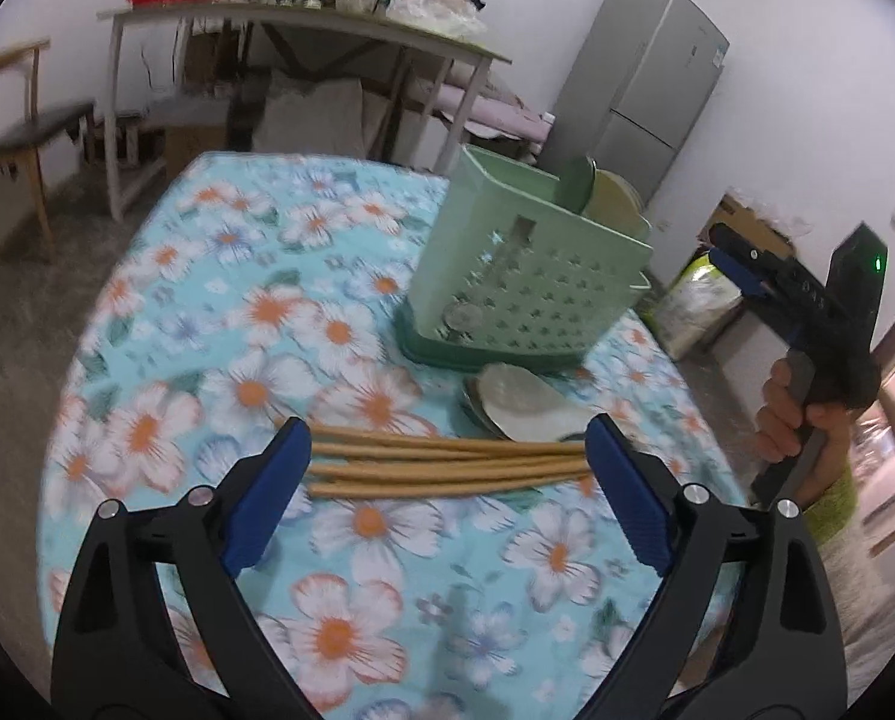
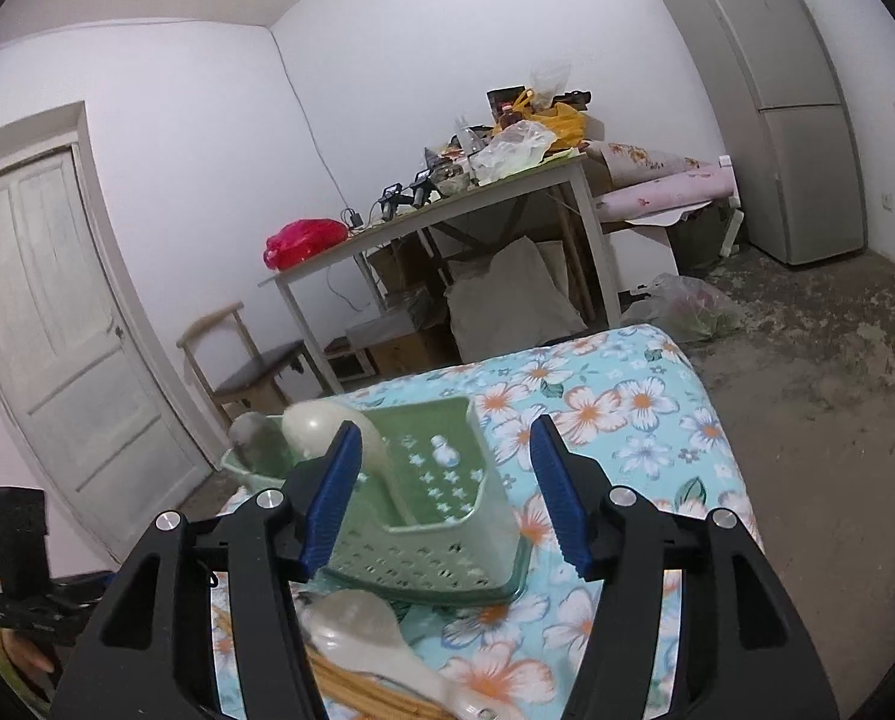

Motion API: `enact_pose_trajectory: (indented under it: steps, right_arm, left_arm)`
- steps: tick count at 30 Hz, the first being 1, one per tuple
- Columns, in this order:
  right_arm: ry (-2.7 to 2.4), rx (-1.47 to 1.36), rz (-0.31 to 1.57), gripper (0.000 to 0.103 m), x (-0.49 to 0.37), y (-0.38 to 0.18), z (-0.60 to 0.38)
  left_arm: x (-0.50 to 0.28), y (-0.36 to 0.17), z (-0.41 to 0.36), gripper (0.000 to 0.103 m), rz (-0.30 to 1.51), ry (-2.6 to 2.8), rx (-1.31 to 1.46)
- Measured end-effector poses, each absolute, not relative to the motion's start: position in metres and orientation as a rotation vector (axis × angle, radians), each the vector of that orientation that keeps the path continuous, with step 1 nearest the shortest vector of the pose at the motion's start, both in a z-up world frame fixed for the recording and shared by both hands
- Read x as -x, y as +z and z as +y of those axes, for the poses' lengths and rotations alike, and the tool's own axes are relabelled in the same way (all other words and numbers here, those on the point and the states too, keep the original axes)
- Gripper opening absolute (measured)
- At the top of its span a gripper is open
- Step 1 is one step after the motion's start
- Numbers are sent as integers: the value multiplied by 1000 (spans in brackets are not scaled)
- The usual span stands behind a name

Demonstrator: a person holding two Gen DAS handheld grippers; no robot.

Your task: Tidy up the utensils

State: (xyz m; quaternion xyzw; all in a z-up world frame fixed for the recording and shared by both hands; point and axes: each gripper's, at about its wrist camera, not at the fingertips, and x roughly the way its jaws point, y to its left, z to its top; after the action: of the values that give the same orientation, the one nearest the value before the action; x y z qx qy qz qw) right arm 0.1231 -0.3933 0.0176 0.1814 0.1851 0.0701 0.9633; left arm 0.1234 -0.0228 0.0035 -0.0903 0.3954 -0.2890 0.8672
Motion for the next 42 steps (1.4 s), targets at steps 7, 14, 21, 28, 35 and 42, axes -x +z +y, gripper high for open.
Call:
enact_pose_trajectory:
  steps: [7, 14, 21, 28, 35, 42]
  right_arm:
    - [150, -368, 462, 67, -98, 0, -364]
    - [96, -317, 570, 70, -81, -26, -335]
    - [80, -211, 481, 70, -109, 20, -317]
    - [53, -45, 535, 69, -174, 30, -285]
    - [-51, -47, 519, 35, -185, 37, -300]
    - [-137, -248, 472, 12, -157, 42, -362]
  left_arm:
    - [-130, -5, -16, 93, 874, -532, 231]
    - [-133, -1, -20, 95, 849, -495, 147]
    - [-131, 2, -25, 95, 820, -488, 155]
    - [-125, 2, -23, 95, 799, -470, 124]
    - [-127, 2, -16, 95, 775, -458, 101]
    - [-132, -3, -16, 95, 786, -485, 116]
